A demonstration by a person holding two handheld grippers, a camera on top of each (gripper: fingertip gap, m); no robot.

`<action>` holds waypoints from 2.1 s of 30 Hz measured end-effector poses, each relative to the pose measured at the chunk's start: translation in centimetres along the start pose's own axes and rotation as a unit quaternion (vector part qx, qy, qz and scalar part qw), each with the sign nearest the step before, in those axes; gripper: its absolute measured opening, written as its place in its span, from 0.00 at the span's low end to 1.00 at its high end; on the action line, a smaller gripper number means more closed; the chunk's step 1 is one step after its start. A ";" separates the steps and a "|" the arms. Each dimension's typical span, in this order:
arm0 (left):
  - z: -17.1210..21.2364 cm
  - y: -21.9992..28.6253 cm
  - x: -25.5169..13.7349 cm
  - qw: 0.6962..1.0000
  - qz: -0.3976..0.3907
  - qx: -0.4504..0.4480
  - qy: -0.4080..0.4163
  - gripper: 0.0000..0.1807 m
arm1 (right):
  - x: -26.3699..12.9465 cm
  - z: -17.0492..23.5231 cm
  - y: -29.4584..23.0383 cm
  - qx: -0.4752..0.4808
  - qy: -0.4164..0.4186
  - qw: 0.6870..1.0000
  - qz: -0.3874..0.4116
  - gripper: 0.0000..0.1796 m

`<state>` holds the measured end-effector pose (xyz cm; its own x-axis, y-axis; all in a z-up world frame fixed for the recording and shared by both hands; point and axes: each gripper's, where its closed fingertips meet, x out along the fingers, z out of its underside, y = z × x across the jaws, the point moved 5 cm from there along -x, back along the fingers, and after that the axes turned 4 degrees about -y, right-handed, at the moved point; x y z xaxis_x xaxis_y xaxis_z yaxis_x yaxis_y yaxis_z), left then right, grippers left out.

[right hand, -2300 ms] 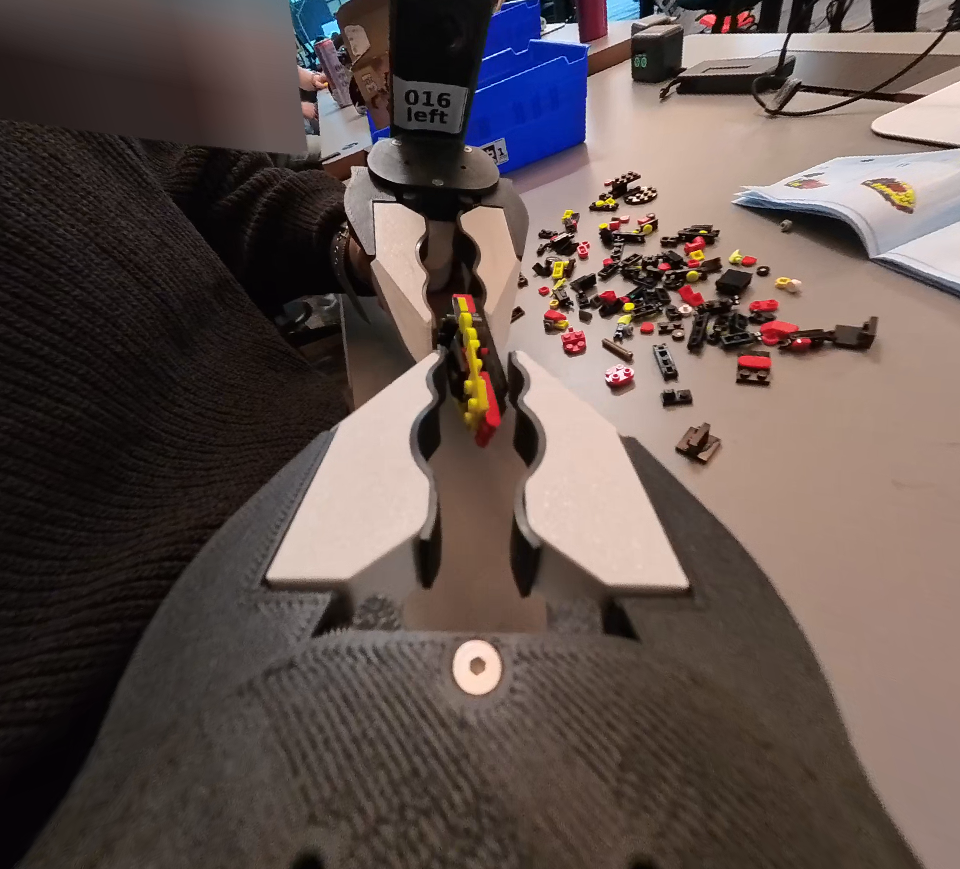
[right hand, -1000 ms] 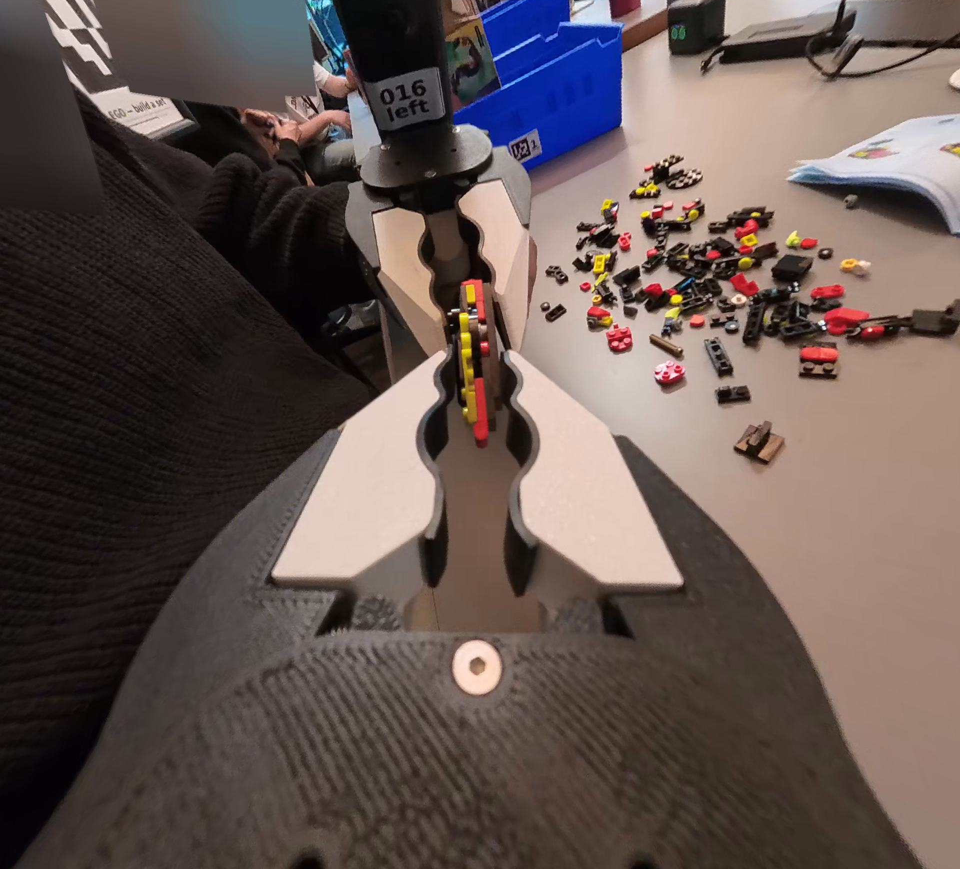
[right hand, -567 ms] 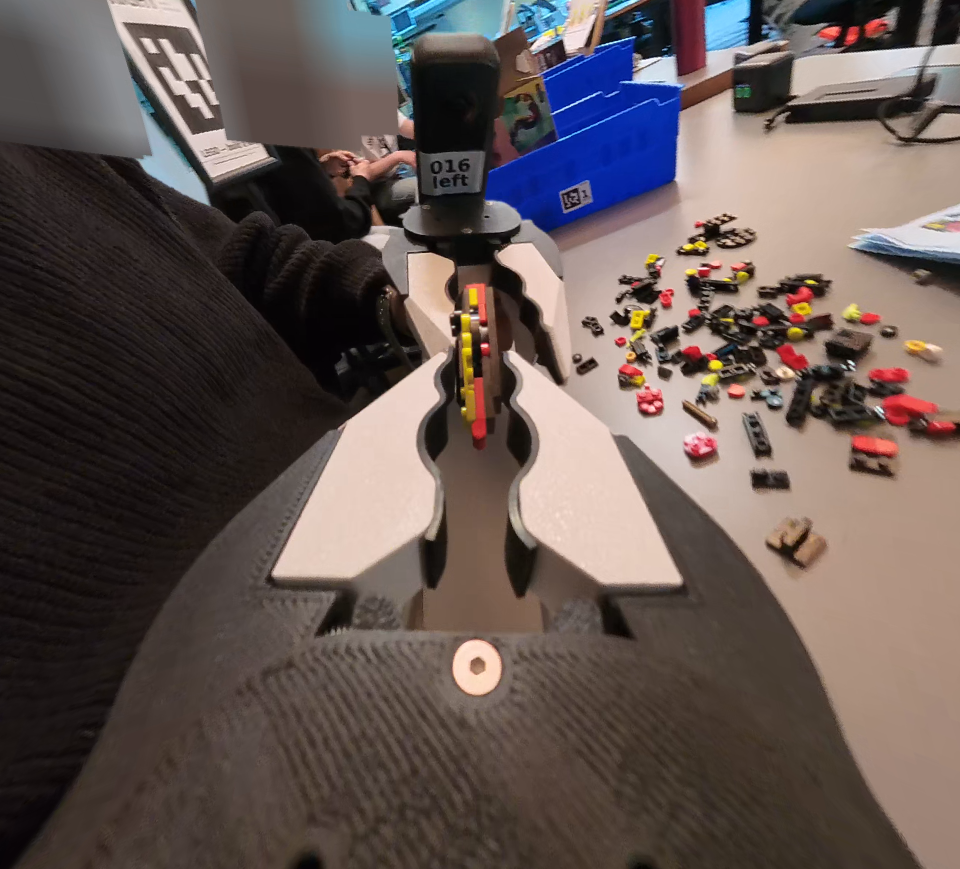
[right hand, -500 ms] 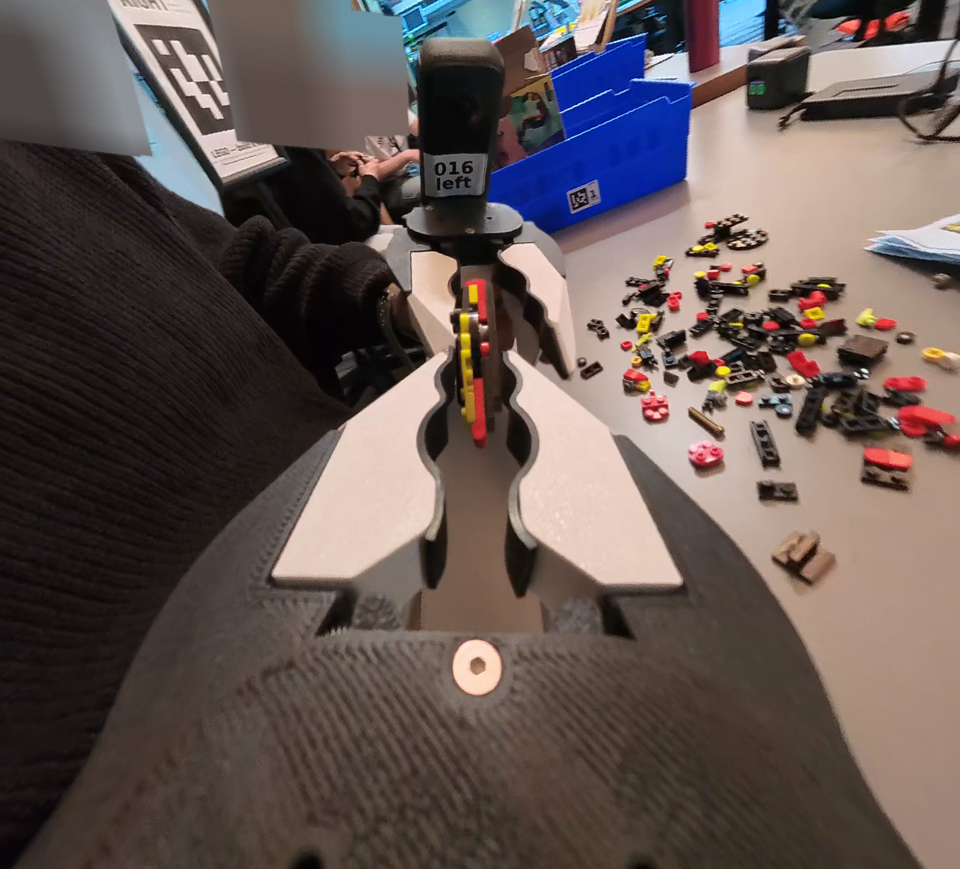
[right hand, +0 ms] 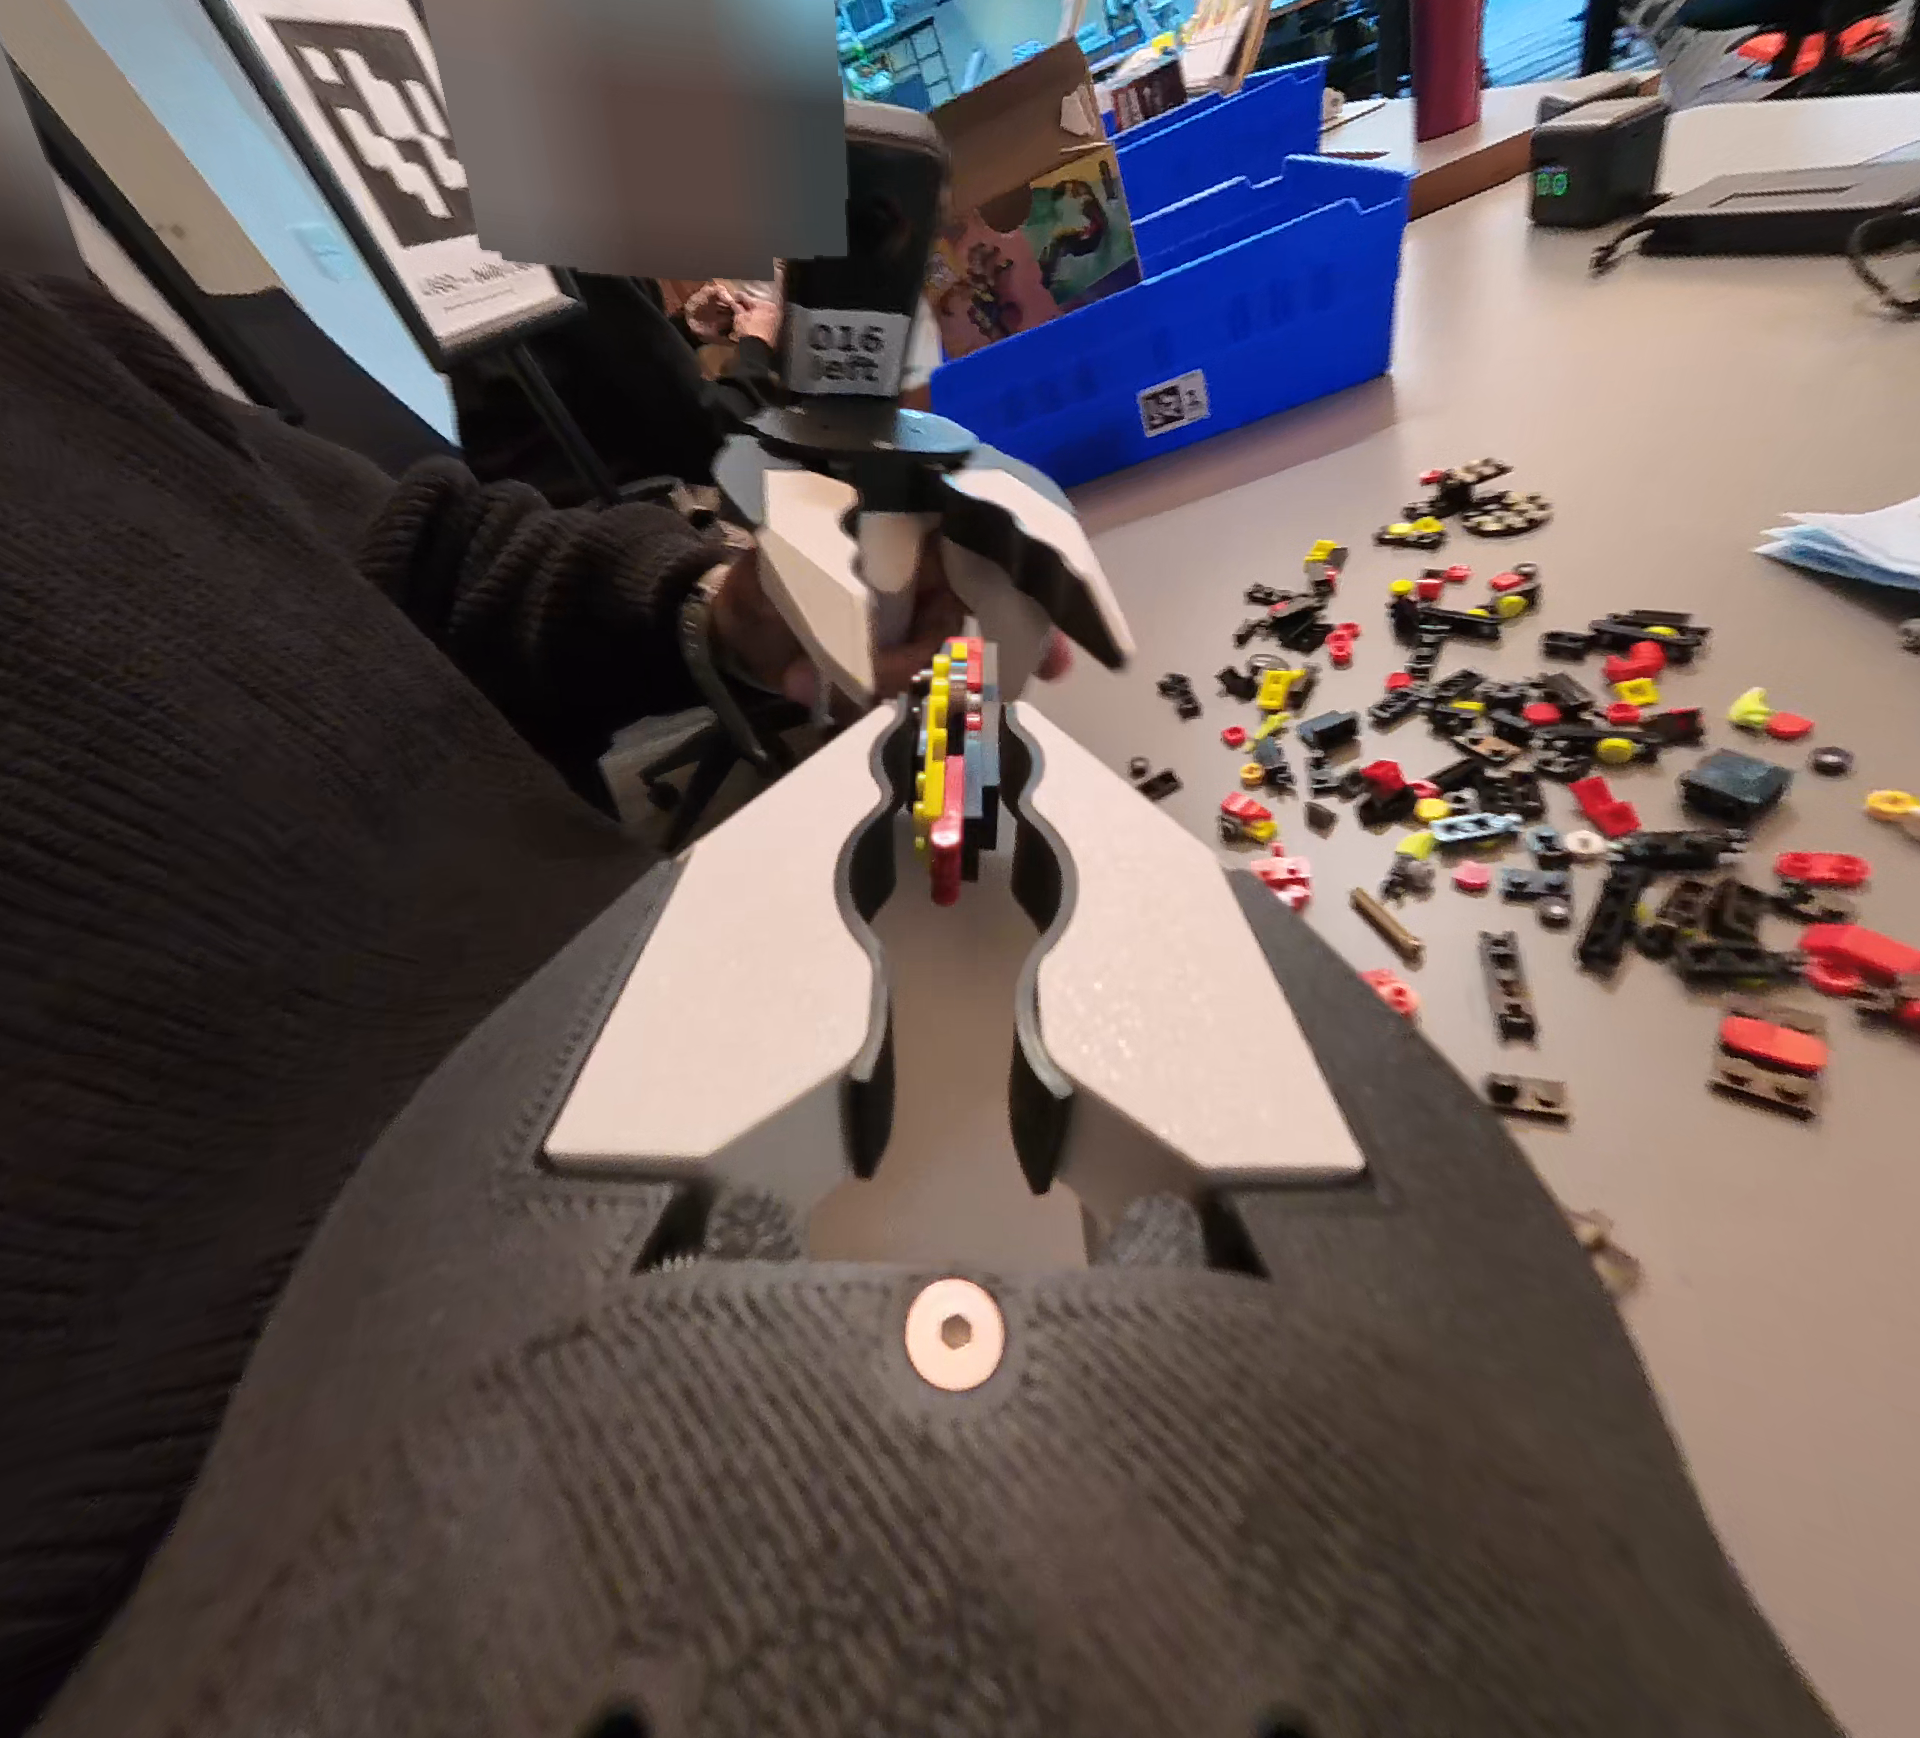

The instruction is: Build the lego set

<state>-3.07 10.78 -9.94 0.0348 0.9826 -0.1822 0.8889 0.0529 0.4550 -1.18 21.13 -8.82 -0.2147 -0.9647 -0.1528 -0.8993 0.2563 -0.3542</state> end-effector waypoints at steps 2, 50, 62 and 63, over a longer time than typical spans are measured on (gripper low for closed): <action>-0.3 -0.1 -0.6 1.000 -0.012 0.004 0.011 0.30 | 0.0 0.0 0.4 -0.002 -0.002 1.000 0.015 0.08; -0.8 3.6 4.5 0.991 -0.091 -0.055 0.080 0.40 | -3.6 -2.9 -2.4 0.158 0.321 0.907 0.220 0.07; 1.7 2.5 5.8 0.994 -0.064 -0.085 0.036 0.35 | -3.1 0.9 -1.0 0.199 0.271 0.915 0.223 0.08; 1.8 2.5 5.7 0.994 -0.063 -0.087 0.035 0.35 | -3.0 0.9 -1.0 0.202 0.271 0.915 0.220 0.08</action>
<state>0.12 16.24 -11.39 -0.1084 0.9761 -0.1883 0.7914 0.1993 0.5778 0.70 23.78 -8.84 -0.7774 -0.6240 0.0790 -0.4905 0.5229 -0.6971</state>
